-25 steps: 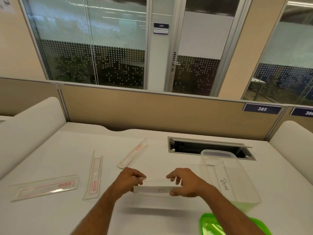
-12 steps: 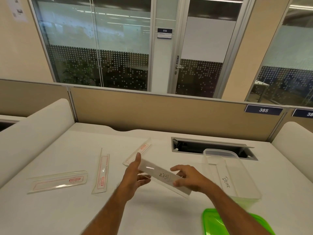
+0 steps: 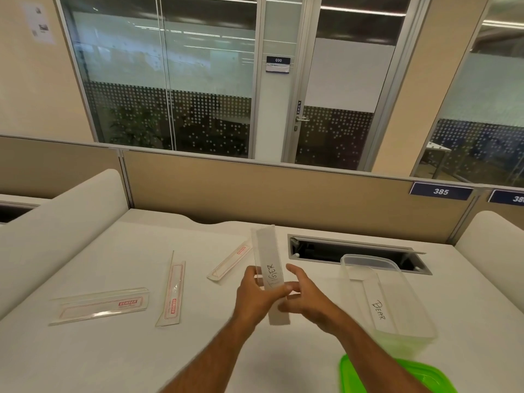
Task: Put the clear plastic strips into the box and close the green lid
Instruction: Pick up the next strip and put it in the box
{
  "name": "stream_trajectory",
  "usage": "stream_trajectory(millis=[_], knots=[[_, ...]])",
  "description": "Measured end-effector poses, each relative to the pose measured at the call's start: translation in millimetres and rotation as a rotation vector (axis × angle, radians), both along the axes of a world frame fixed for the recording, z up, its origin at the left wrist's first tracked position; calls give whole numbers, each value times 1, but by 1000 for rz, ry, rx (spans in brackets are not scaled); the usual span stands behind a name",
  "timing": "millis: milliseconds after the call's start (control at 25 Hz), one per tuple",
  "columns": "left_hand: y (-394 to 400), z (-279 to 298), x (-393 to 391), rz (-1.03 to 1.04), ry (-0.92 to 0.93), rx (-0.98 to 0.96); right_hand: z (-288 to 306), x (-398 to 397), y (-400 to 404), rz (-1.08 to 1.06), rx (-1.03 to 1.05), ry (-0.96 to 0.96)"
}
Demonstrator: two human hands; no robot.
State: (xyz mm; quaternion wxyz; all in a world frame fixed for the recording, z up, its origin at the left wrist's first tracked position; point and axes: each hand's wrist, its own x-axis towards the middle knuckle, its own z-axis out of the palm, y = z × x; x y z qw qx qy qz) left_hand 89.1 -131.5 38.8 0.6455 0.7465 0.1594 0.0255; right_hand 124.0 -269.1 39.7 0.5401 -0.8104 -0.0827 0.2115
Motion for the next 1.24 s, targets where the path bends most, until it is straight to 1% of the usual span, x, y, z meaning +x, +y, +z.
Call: stream_trajectory(millis=[80,160,280,360,440,560,720,800,880,960,1040,1080,1120,1240], knots=[[10,2,0,-40,-33,92,7,6,-7,-16,106,7],[18,5,-1,-113,-34,176,17,11,-15,-110,276,-20],[29,9,-1,-288,-21,270,29,18,-23,-192,512,-31],[34,10,-3,-406,-30,334,34,19,-26,-197,582,-27],[39,11,-4,-463,-51,365,36,17,-28,-206,599,-30],[53,12,-5,-455,-74,257,32,13,-29,-247,672,-24],[73,11,-4,-308,-162,-100,26,12,-34,-283,833,4],[78,9,-3,-224,-216,-261,24,13,-35,-284,860,26],[78,7,-1,-175,-252,-352,22,16,-36,-263,837,31],[77,6,-1,-153,-271,-377,22,17,-38,-233,791,17],[77,6,-1,-140,-269,-383,25,20,-41,-190,690,-18],[78,6,-1,-137,-265,-382,27,21,-44,-166,588,-60],[80,7,-1,-137,-261,-374,30,23,-47,-140,432,-124],[82,6,-2,-174,-253,-326,42,27,-51,5,-201,-305]])
